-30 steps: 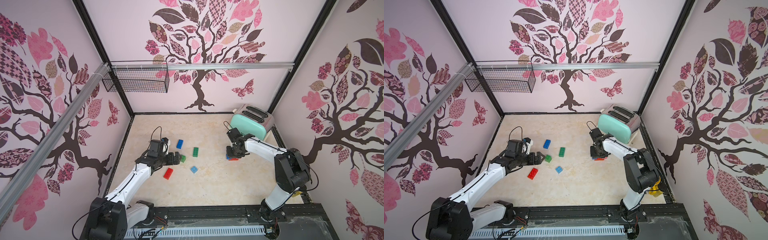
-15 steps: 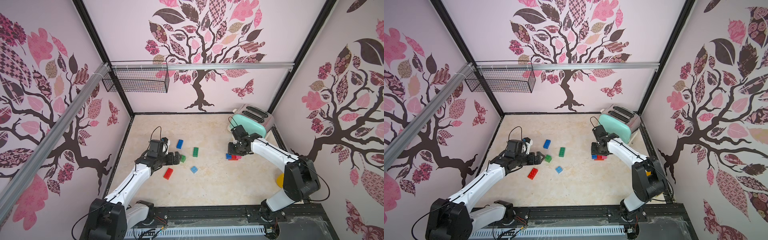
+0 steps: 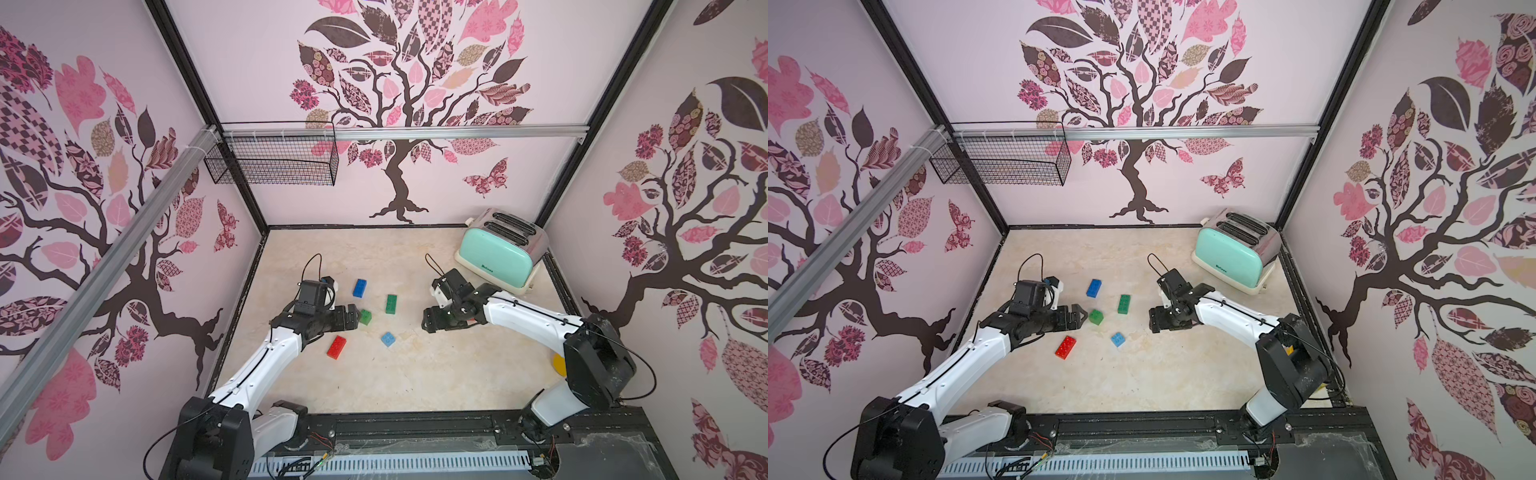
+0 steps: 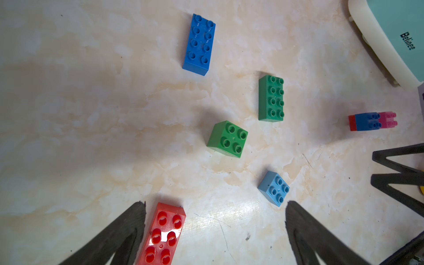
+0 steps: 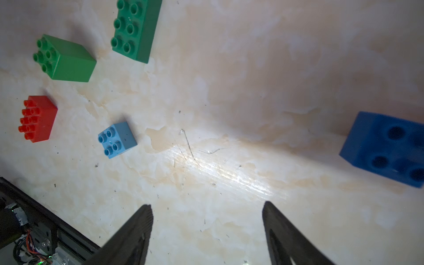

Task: Assemble a carrot with lego
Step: Adjust the lego brick at the center of the board.

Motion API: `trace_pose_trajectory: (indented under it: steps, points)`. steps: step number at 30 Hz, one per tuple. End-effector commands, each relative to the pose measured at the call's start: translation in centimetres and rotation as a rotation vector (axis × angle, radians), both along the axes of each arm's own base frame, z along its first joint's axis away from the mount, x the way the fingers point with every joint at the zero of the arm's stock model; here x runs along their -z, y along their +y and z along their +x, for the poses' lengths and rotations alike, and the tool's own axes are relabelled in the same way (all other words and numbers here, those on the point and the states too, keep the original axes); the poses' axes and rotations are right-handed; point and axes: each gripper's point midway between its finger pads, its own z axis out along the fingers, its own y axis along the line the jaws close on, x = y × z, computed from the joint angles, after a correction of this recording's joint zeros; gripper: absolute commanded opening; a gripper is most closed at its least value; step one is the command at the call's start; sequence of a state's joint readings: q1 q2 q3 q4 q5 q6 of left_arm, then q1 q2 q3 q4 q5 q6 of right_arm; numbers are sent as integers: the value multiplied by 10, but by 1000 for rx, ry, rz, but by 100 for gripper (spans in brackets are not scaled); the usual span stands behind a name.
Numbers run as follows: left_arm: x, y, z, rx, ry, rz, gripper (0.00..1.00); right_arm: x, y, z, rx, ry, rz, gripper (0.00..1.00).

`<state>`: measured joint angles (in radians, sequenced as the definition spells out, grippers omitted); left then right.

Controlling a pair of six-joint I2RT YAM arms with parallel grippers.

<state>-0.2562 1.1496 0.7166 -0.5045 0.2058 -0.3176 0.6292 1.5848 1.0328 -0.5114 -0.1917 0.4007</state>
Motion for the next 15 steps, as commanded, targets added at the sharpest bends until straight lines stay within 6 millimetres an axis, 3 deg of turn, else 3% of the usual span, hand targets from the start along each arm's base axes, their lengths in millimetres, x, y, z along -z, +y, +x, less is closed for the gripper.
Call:
trace_pose_trajectory:
  steps: [1,6,12,15]
  points:
    - [3,7,0,-36,26,31,94,-1,16,4,-5,-1,43,79]
    - [9,6,1,-49,57,62,88,-2,23,11,-5,-10,53,80]
    - [18,-33,11,100,71,206,85,0,24,11,-2,-3,55,83]
    - [28,-40,20,117,104,264,81,0,23,9,3,-2,58,84]
